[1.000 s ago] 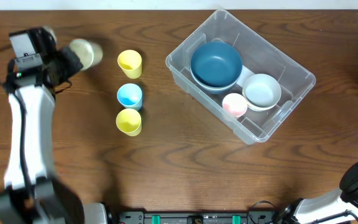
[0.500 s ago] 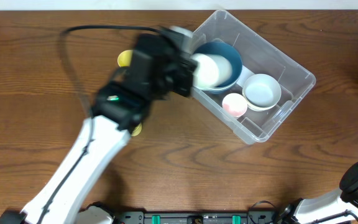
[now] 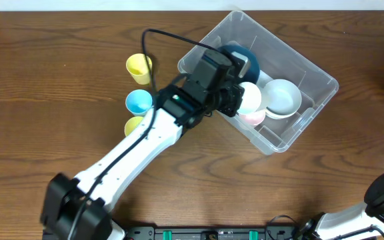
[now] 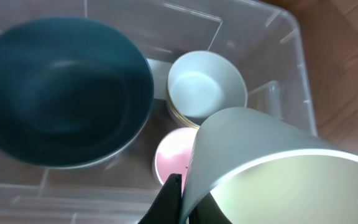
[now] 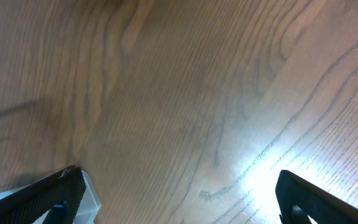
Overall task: Pack container
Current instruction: 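Carry the cream cup into the bin and lower onto the pink cup, then release the cream cup and move the left gripper to the blue cup, then lower the left gripper onto the blue cup rim and grasp, then lift the blue cup and lower it into the bin onto the cream cup, then release the blue cup and move the left gripper to the yellow cup, then grasp the near yellow cup rim with the left gripper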
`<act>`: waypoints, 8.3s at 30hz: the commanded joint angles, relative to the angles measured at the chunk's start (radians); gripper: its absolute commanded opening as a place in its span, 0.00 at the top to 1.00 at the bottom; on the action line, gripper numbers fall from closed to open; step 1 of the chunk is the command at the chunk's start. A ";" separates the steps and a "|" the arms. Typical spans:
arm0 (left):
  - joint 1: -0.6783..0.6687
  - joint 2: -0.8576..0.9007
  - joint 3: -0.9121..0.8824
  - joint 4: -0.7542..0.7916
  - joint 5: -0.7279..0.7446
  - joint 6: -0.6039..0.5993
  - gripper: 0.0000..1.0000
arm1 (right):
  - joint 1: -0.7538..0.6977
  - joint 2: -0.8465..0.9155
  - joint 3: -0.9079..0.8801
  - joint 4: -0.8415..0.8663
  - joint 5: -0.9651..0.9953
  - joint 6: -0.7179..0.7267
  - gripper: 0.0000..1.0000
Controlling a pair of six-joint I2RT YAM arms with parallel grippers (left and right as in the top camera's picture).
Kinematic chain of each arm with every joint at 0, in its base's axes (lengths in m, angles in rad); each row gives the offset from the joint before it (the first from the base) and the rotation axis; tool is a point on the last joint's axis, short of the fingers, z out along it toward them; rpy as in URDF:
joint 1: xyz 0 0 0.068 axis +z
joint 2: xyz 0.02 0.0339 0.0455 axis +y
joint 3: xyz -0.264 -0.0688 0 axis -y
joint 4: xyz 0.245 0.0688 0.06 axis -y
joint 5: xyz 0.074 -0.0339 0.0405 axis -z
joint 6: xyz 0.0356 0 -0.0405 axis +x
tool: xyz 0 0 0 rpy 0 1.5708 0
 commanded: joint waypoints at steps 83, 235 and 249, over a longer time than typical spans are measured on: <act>0.679 0.202 -0.077 -0.436 -0.190 -0.084 0.12 | -0.005 0.002 -0.005 0.000 0.005 0.011 0.01; 0.671 -0.093 -0.369 -0.484 -0.197 -0.302 0.24 | -0.005 0.002 -0.005 0.000 0.005 0.011 0.01; 0.671 -0.091 -0.369 -0.462 -0.161 -0.302 0.94 | -0.005 0.002 -0.005 0.000 0.005 0.011 0.01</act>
